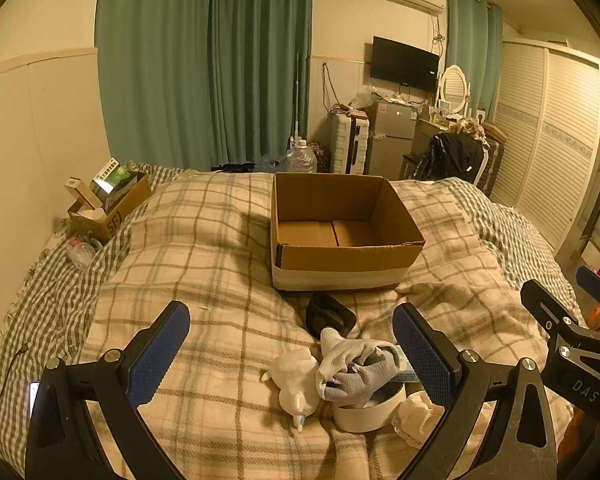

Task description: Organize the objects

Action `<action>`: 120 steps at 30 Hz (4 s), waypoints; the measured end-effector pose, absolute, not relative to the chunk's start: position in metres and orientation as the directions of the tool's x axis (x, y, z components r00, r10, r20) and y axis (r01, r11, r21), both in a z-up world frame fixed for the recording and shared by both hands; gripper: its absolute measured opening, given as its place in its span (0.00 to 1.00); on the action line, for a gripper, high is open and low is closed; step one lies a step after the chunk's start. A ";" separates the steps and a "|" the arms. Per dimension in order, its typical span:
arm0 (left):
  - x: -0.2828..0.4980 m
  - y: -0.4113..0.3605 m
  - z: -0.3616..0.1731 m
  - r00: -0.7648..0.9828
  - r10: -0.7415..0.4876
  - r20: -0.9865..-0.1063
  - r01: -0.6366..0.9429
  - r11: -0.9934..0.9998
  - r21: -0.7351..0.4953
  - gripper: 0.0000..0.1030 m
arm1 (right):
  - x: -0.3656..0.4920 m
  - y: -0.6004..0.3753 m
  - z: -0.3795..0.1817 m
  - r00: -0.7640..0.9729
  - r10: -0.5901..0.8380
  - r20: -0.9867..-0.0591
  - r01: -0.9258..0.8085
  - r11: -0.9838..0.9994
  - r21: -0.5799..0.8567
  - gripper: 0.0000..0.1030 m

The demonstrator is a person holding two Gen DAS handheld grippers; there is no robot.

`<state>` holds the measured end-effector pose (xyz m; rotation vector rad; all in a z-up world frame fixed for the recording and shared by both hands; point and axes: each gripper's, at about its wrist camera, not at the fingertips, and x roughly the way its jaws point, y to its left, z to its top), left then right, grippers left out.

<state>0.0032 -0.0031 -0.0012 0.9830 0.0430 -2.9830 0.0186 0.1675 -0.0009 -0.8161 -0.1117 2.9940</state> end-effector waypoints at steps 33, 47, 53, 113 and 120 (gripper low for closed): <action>0.031 -0.027 0.003 -0.789 0.034 -0.614 -0.005 -0.999 -0.049 1.00 | 0.046 0.127 0.012 -0.843 0.023 -0.538 0.070 -0.986 -0.152 1.00; 0.011 -0.041 -0.064 -0.645 -0.005 -0.764 0.035 -0.999 -0.023 1.00 | 0.018 0.101 -0.103 -0.577 -0.051 -0.815 0.274 -0.952 -0.134 0.75; 0.002 -0.036 -0.082 -0.588 0.027 -0.808 0.008 -0.999 -0.039 1.00 | 0.018 0.116 -0.098 -0.569 -0.116 -0.814 0.269 -0.962 -0.051 0.26; -0.169 -0.011 0.086 -0.769 0.147 -0.622 -0.135 -0.989 -0.067 0.58 | -0.154 0.124 0.114 -0.783 -0.247 -0.571 0.339 -0.939 -0.058 0.22; -0.251 -0.002 0.037 -0.731 0.165 -0.662 -0.158 -0.985 -0.071 0.58 | -0.247 0.120 0.066 -0.731 -0.228 -0.644 0.328 -0.944 -0.037 0.20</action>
